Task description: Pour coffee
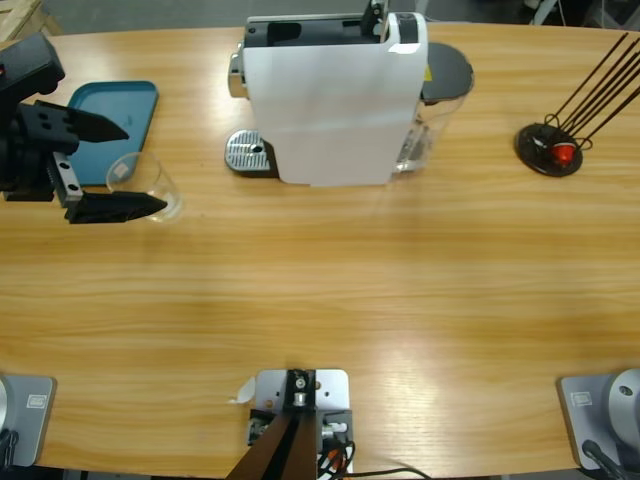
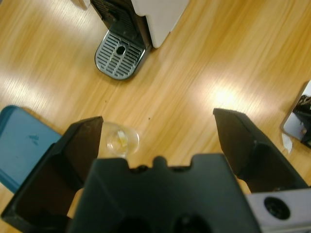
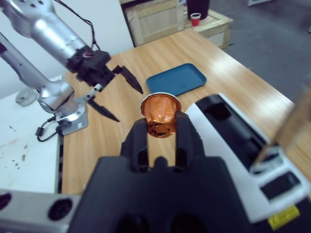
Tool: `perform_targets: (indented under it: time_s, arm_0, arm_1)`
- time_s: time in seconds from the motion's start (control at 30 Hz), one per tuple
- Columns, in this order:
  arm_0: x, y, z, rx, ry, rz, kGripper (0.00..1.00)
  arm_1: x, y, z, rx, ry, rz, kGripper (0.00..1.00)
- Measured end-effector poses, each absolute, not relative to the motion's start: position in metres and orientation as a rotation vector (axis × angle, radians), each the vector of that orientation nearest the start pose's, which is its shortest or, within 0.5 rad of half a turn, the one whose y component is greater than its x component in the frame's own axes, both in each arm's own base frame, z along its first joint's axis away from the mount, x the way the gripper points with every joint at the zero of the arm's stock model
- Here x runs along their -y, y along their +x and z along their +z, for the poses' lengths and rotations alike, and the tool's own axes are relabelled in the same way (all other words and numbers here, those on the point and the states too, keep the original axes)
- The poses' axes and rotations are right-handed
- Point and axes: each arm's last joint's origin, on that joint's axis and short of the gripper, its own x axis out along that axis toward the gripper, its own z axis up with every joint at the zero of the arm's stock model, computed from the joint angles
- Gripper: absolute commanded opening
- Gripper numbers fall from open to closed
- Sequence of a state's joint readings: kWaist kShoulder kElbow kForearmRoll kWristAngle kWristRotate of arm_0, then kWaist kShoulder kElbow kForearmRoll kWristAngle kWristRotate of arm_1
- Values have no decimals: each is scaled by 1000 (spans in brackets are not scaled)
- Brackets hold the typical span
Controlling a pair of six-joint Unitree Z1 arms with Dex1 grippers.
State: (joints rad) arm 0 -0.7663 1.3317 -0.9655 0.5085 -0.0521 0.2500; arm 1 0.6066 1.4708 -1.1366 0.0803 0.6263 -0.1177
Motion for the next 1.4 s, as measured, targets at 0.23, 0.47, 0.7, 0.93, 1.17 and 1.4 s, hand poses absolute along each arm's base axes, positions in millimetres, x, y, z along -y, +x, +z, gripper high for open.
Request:
perform_targets:
  time_s: [0.23, 0.47, 0.7, 0.93, 1.17, 1.4]
  arm_0:
    - [148, 150, 328, -741, 522, -866, 1000]
    - [148, 150, 327, -747, 519, -864, 1000]
    - [147, 149, 325, -755, 519, -863, 1000]
    - [146, 148, 323, -763, 517, -861, 1000]
    - [146, 148, 323, -764, 517, -861, 1000]
    - [146, 148, 323, -764, 517, -861, 1000]
  arm_1:
    - [-228, 259, 366, -415, -150, 1283, 0]
    - [-249, 288, 357, -416, -172, 1279, 0]
    - [-258, 304, 345, -432, -203, 1229, 0]
    - [-258, 305, 344, -432, -224, 1202, 0]
    - [-258, 305, 342, -442, -249, 1181, 0]
    - [-258, 304, 340, -450, -273, 1161, 0]
